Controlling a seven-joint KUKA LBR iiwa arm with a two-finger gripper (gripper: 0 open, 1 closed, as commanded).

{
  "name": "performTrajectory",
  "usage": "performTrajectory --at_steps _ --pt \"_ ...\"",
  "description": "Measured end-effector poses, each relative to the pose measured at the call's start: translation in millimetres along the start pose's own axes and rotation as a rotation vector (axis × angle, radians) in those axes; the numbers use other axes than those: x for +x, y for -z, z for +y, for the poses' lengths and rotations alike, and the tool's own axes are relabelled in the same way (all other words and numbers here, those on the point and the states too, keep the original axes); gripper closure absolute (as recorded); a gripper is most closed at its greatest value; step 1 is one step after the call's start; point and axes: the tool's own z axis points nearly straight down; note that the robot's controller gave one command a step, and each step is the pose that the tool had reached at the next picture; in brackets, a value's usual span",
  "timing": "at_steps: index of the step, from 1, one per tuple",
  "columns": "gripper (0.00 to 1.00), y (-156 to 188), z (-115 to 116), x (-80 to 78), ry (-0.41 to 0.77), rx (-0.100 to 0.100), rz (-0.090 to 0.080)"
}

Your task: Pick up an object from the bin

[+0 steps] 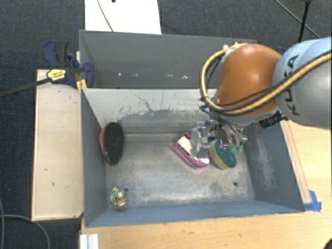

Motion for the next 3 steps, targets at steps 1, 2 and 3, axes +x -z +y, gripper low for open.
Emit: performTrajectory --at_steps 1,2,3 --pt "0.0 -5 0 1.5 -0.002 0.0 0.008" --pt "0.0 -100 1 27.5 -0.013 0.0 0.018" --pt "0.0 -102 33 38.3 0.126 -0.001 0.012"
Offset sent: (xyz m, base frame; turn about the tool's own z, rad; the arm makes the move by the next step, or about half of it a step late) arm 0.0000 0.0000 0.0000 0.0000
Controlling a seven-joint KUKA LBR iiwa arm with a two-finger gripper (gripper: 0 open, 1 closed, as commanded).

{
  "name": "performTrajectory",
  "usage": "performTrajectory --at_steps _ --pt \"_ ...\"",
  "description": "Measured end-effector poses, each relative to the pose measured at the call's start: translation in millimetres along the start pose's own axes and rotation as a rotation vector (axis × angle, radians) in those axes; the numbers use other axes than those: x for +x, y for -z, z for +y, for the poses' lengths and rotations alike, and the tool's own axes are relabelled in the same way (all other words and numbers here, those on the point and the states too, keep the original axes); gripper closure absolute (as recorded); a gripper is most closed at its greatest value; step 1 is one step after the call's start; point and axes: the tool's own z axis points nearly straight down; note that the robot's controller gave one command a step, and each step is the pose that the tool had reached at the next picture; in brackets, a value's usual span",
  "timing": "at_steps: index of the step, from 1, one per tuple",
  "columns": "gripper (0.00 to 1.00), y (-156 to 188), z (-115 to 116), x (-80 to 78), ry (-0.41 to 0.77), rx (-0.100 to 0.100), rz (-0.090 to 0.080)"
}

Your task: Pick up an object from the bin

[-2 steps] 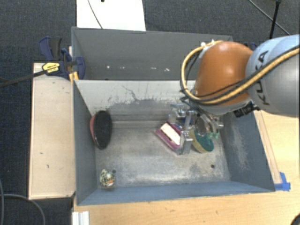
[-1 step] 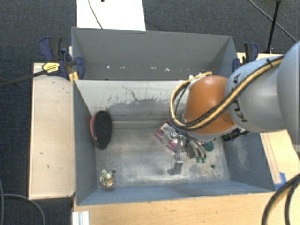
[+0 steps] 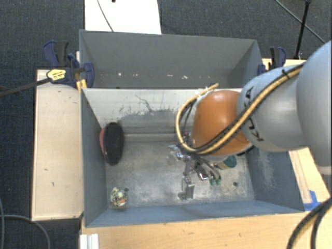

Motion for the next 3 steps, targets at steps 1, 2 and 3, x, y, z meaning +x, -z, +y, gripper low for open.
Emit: performTrajectory --at_steps 1,2,3 --pt "0.0 3 87 -24.1 0.229 -0.002 -0.007" --pt "0.0 -23 129 -2.5 0.503 0.0 -0.007" --pt "0.0 -22 164 -5.4 0.663 0.0 -0.01"
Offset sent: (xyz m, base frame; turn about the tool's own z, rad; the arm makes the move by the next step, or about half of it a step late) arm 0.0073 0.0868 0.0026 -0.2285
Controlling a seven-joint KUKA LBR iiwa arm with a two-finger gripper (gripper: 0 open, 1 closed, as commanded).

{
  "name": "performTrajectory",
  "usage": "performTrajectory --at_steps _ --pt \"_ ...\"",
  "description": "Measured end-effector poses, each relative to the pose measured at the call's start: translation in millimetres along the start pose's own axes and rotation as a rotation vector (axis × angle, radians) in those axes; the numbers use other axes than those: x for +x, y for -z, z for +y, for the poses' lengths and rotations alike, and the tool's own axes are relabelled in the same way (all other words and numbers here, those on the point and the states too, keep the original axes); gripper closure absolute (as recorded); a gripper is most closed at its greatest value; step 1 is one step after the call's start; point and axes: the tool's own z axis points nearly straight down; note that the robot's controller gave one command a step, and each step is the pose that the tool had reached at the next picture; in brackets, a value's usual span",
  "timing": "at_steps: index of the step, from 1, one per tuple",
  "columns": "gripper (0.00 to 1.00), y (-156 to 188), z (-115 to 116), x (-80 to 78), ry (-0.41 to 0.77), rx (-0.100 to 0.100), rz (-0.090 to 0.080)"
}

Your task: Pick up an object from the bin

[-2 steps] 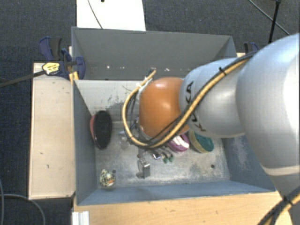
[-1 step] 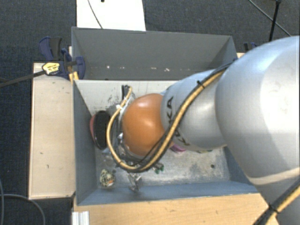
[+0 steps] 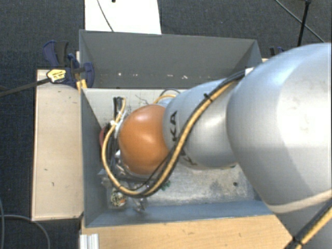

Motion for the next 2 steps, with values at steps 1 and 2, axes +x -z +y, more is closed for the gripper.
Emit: performTrajectory --at_steps 1,2 --pt "1.0 0 -1 1.1 -0.006 -0.001 0.003" --pt "1.0 128 -13 1.7 -0.066 0.003 -0.001"
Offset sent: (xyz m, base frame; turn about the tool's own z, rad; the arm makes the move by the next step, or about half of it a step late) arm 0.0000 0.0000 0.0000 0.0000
